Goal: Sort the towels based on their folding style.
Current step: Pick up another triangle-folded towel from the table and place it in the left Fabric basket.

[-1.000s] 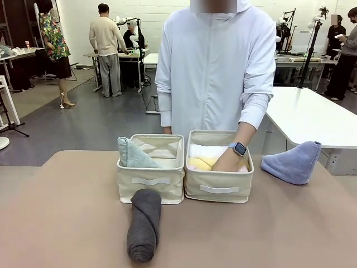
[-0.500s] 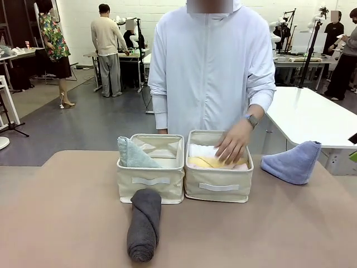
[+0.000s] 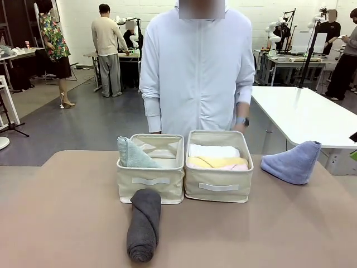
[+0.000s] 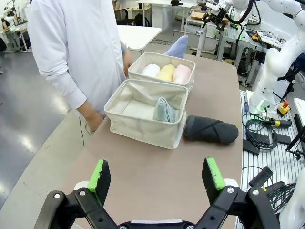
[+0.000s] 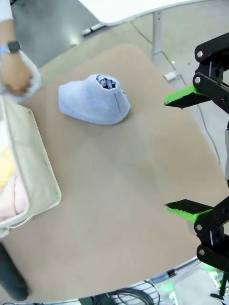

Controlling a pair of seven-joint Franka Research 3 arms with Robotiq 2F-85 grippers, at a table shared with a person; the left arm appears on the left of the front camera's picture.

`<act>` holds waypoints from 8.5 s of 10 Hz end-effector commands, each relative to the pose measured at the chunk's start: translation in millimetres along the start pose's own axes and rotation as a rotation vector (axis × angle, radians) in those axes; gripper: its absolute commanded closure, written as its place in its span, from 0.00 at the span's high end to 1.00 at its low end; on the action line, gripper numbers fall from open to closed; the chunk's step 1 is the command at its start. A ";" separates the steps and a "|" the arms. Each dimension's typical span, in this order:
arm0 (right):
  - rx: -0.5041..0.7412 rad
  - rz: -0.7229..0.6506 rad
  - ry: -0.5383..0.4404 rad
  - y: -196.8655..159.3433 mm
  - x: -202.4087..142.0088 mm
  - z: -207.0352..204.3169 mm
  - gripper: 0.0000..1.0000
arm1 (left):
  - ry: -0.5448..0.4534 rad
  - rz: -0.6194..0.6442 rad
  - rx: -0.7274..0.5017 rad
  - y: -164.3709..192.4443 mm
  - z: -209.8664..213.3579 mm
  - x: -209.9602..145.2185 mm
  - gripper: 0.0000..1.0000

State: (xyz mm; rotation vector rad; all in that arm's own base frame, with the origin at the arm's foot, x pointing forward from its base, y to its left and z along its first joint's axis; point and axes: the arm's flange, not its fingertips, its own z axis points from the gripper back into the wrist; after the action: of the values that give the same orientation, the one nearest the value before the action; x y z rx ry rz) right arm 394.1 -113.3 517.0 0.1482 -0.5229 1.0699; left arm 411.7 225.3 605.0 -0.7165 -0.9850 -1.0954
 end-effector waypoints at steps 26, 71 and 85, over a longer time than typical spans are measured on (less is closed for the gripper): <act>0.115 -0.255 0.269 -121.4 58.3 -148.1 0.38 | -0.013 -0.010 -0.002 0.3 1.9 0.6 1.00; -0.123 0.178 0.424 198.1 277.4 47.7 0.15 | -0.013 -0.010 -0.002 0.3 1.9 0.6 1.00; -0.122 0.383 0.404 152.2 497.4 -28.1 0.15 | -0.013 -0.010 -0.002 0.3 1.9 0.6 1.00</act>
State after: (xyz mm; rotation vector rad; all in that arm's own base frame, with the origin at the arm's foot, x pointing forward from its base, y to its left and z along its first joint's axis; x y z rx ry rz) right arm 439.2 351.9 695.2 -0.2299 -0.2684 1.4136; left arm 412.1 225.4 605.3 -0.7204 -0.9822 -1.0982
